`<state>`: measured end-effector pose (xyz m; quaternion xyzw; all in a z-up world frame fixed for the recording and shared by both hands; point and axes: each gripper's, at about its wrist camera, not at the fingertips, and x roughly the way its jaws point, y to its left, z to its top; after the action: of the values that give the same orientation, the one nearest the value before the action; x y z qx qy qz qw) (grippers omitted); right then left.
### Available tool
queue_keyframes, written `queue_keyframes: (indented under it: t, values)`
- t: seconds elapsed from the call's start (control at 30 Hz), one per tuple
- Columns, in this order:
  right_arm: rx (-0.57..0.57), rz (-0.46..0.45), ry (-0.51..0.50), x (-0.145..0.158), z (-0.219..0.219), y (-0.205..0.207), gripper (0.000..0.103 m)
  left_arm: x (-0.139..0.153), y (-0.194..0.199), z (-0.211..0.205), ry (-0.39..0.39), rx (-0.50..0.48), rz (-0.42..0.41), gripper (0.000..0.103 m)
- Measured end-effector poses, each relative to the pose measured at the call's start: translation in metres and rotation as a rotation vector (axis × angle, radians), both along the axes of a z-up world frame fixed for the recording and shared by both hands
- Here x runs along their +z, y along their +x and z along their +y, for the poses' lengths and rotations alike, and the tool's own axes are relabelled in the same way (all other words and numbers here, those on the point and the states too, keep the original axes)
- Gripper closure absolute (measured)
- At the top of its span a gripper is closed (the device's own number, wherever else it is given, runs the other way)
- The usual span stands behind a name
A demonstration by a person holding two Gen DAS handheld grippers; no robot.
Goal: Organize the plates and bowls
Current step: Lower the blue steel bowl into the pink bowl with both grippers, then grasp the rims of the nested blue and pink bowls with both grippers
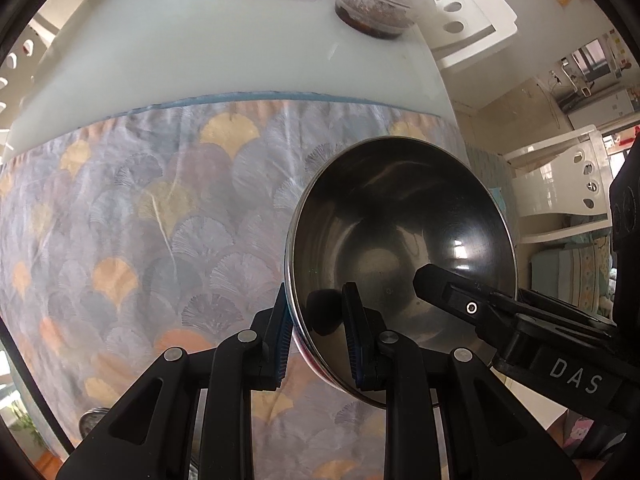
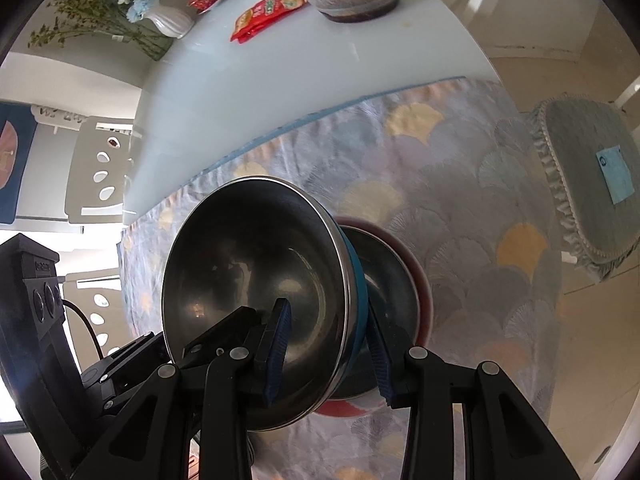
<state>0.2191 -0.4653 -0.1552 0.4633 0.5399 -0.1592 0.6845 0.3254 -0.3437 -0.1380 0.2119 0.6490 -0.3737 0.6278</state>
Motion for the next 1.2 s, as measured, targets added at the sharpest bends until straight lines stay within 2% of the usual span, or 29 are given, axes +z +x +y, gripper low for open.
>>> queue_keyframes:
  t: [0.6,0.97,1.03,1.1,1.2]
  values:
    - [-0.017,0.018,0.035,-0.011,0.002,-0.016,0.066,-0.013,-0.008,-0.006,0.041,-0.027,-0.001,0.082]
    - [-0.05,-0.006,0.045,-0.004,-0.003,-0.032,0.066,-0.005,-0.006,-0.001,0.024,-0.013,0.005,0.073]
    - [-0.063,-0.013,0.042,-0.001,-0.006,-0.036,0.063,0.002,-0.001,0.0,0.003,-0.007,0.008,0.072]
    - [-0.074,-0.013,0.029,0.001,-0.009,-0.04,0.046,0.006,0.004,-0.001,-0.012,-0.011,-0.001,0.067]
    - [-0.081,-0.015,0.035,-0.004,-0.012,-0.042,0.044,-0.002,0.011,-0.001,0.018,-0.018,-0.018,0.066]
